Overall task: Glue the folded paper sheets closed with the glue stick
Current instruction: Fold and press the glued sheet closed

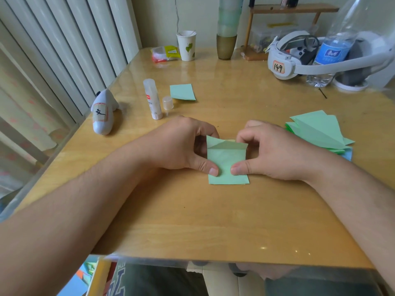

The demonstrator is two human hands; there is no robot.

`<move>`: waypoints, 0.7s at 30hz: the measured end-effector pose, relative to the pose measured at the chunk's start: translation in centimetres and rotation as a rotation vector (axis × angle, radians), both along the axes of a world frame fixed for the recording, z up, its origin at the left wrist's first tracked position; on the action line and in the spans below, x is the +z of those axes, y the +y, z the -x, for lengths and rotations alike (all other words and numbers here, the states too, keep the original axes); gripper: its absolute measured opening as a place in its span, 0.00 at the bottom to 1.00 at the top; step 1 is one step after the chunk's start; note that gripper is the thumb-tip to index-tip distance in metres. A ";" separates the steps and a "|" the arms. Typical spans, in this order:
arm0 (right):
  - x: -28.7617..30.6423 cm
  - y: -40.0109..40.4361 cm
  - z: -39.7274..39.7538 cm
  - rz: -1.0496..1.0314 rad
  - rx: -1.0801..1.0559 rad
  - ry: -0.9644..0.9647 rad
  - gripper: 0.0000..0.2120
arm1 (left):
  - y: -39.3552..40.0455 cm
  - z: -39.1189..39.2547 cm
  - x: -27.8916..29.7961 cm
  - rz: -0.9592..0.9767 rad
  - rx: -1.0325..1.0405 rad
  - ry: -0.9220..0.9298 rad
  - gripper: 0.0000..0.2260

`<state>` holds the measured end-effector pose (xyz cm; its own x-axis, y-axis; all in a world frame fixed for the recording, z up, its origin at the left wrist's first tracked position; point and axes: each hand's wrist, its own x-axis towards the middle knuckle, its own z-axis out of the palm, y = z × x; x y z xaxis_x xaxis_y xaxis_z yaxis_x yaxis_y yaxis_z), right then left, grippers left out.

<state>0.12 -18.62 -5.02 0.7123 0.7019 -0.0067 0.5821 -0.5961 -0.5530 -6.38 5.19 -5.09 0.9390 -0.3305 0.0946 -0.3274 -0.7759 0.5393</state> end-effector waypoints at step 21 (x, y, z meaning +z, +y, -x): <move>0.6 -0.7 -0.1 0.080 0.091 0.038 0.24 | -0.1 -0.1 0.2 -0.017 -0.040 0.088 0.26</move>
